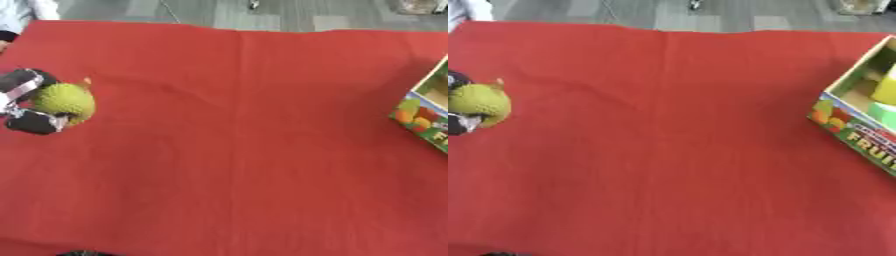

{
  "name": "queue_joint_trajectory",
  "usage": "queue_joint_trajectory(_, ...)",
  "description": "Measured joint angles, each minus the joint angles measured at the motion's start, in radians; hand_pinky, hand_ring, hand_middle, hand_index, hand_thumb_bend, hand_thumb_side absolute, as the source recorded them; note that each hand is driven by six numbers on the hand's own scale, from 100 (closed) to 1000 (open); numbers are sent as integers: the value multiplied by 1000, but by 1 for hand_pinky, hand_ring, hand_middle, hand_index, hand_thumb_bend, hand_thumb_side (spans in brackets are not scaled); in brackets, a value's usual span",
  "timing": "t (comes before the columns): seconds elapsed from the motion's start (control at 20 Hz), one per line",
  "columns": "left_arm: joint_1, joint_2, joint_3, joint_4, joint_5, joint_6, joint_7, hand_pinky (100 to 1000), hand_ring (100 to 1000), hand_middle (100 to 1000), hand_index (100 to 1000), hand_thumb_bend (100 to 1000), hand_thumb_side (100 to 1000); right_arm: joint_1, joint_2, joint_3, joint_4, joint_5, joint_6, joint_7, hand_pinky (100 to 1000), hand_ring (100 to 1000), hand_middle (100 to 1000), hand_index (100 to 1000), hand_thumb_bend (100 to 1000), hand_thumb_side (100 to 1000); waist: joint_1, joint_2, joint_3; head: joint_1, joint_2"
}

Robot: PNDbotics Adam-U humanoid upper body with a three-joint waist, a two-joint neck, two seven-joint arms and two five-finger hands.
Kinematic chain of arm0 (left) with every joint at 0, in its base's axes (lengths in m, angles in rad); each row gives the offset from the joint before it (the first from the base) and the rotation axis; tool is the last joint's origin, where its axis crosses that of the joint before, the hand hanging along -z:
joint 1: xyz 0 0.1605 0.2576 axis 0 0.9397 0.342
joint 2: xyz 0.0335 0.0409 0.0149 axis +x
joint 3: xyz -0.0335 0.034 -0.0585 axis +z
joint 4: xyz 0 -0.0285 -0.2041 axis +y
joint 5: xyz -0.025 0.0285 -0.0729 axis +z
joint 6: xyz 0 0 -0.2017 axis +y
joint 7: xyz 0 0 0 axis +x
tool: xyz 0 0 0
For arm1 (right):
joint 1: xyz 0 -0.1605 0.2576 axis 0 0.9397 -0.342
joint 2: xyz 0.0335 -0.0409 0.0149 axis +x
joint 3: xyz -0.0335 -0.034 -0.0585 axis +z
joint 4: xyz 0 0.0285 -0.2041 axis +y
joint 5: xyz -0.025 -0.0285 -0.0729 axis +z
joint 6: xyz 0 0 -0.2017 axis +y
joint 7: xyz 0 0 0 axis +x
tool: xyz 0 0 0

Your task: Pick up the objects with one hand, pass them to the other hand, and then place them into the box on the other side of the table.

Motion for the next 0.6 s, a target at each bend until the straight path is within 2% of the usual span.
queue_joint_trajectory(0.3,-14,-4,-7,-96,111,8,96,743,687,628,632,100,172,-3,0,1,-14,-15,0,1,878,879,798,862,120,309,-1,0,0,-12,0)
queue_joint_trajectory(0.4,-31,-19,-17,-116,147,8,126,724,669,620,645,100,229,-7,0,3,-25,-20,-2,4,881,885,806,868,133,303,-1,0,-1,-14,-1)
queue_joint_trajectory(0.6,-61,-51,-46,-134,205,-8,191,722,668,618,645,100,235,-20,-1,18,-65,-22,-5,24,880,886,809,870,139,299,-2,0,-5,-20,-1)
